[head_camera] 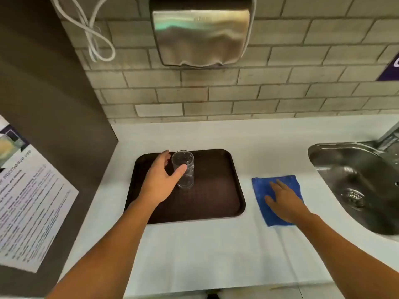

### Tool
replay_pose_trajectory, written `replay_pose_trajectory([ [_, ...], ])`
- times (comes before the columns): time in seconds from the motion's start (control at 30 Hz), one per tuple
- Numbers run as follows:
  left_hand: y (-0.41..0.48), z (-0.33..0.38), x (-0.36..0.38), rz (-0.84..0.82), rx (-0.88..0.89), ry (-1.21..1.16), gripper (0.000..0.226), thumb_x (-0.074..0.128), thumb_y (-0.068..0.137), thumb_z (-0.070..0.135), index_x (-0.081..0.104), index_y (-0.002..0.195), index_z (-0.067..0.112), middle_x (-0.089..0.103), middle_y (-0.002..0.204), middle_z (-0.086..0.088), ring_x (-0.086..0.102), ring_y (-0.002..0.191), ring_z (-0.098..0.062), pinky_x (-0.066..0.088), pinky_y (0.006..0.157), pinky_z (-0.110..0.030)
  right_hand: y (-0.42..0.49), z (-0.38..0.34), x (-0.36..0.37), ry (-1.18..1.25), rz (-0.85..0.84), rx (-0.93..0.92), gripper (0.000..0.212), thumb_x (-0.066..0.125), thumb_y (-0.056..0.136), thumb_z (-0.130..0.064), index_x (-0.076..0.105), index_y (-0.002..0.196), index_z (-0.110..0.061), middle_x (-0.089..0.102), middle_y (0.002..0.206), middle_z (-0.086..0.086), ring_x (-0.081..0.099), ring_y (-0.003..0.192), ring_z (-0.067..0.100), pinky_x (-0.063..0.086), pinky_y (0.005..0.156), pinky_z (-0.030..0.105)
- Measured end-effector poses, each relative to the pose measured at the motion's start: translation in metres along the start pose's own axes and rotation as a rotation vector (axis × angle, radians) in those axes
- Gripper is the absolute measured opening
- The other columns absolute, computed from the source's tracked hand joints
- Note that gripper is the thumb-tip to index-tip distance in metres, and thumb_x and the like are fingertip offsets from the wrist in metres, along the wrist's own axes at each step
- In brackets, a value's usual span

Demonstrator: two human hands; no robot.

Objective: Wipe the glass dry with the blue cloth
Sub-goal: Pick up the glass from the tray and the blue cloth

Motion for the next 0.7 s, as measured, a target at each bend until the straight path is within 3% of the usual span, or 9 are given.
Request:
replay_pose_trajectory([
  [0.07, 0.001, -0.009, 0.014, 0.007, -0.080, -0.032, 0.115, 0.086, 0.083, 0.062, 0.029, 0.173, 0.020, 0.050, 0.171, -0.001, 0.046, 0.157, -0.021, 0.040, 0.126, -0.046, -0.001, 0.008, 0.009, -0.054, -0.045, 0.022, 0.076, 0.052, 0.113, -0.044, 0.024, 0.171, -0.004, 0.020, 0.182, 0.017, 0.027, 0.166, 0.034, 0.029, 0.131, 0.043],
  [0.13, -0.004, -0.018, 0.029, 0.003, -0.162, -0.065, 0.123, 0.091, 0.079, 0.061, 0.024, 0.174, 0.021, 0.052, 0.169, 0.002, 0.047, 0.156, -0.021, 0.041, 0.125, -0.044, -0.003, 0.014, 0.020, -0.074, -0.031, 0.035, 0.079, 0.049, 0.113, -0.048, 0.022, 0.170, -0.002, 0.021, 0.182, 0.018, 0.025, 0.167, 0.035, 0.028, 0.133, 0.045],
  [0.27, 0.004, -0.027, 0.052, 0.032, -0.215, -0.106, 0.104, 0.096, 0.078, 0.052, 0.042, 0.164, 0.029, 0.060, 0.137, 0.016, 0.058, 0.128, -0.010, 0.044, 0.097, -0.024, -0.004, 0.018, 0.027, -0.121, 0.076, 0.018, 0.073, 0.044, 0.113, -0.054, 0.032, 0.169, -0.010, 0.030, 0.180, 0.012, 0.032, 0.164, 0.033, 0.033, 0.128, 0.048],
  [0.37, 0.008, -0.032, 0.059, 0.079, -0.245, -0.076, 0.097, 0.094, 0.083, 0.047, 0.044, 0.163, 0.024, 0.060, 0.133, 0.011, 0.056, 0.120, -0.010, 0.043, 0.090, -0.022, -0.005, 0.016, 0.024, -0.120, 0.115, 0.012, 0.058, 0.049, 0.114, -0.043, 0.049, 0.161, -0.009, 0.044, 0.173, 0.014, 0.043, 0.158, 0.035, 0.039, 0.125, 0.048],
  [0.43, 0.012, -0.032, 0.064, 0.111, -0.260, -0.061, 0.091, 0.092, 0.086, 0.044, 0.046, 0.161, 0.020, 0.062, 0.137, 0.006, 0.056, 0.118, -0.012, 0.046, 0.092, -0.029, -0.004, 0.014, 0.021, -0.085, 0.202, -0.013, 0.041, 0.058, 0.113, -0.028, 0.066, 0.144, -0.003, 0.061, 0.158, 0.020, 0.060, 0.142, 0.041, 0.049, 0.115, 0.051],
  [0.5, 0.015, -0.032, 0.066, 0.121, -0.273, -0.070, 0.084, 0.091, 0.089, 0.042, 0.048, 0.157, 0.019, 0.065, 0.136, 0.003, 0.059, 0.116, -0.015, 0.049, 0.090, -0.032, -0.001, 0.012, 0.016, -0.033, 0.258, -0.010, 0.023, 0.064, 0.109, -0.017, 0.076, 0.119, 0.001, 0.077, 0.130, 0.022, 0.073, 0.114, 0.041, 0.060, 0.097, 0.053],
  [0.6, 0.019, -0.032, 0.065, 0.106, -0.264, -0.083, 0.075, 0.090, 0.089, 0.041, 0.054, 0.151, 0.020, 0.066, 0.129, 0.005, 0.065, 0.115, -0.020, 0.052, 0.090, -0.033, 0.003, 0.013, 0.009, 0.131, 0.265, 0.064, 0.020, 0.059, 0.110, -0.012, 0.071, 0.099, -0.001, 0.077, 0.096, 0.020, 0.071, 0.086, 0.035, 0.059, 0.084, 0.054],
  [0.67, 0.021, -0.031, 0.060, 0.099, -0.267, -0.142, 0.068, 0.091, 0.089, 0.042, 0.060, 0.145, 0.020, 0.070, 0.128, 0.005, 0.069, 0.115, -0.020, 0.055, 0.093, -0.034, 0.000, 0.014, 0.005, 0.414, 0.248, 0.177, 0.023, 0.051, 0.114, -0.020, 0.062, 0.099, -0.006, 0.071, 0.090, 0.017, 0.068, 0.084, 0.032, 0.056, 0.075, 0.052],
  [0.7, 0.021, -0.029, 0.055, 0.108, -0.267, -0.195, 0.062, 0.091, 0.088, 0.041, 0.065, 0.140, 0.020, 0.072, 0.127, 0.005, 0.071, 0.115, -0.018, 0.056, 0.094, -0.033, -0.002, 0.010, 0.003, 0.539, 0.236, 0.187, 0.021, 0.047, 0.116, -0.025, 0.058, 0.103, -0.011, 0.069, 0.090, 0.010, 0.068, 0.087, 0.033, 0.054, 0.071, 0.043],
])
Point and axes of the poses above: each hand's wrist, its own y-axis towards the middle knuckle, its own x-axis out of the palm, z = x × y, the point moved 4 cm from there along y, towards the middle knuckle
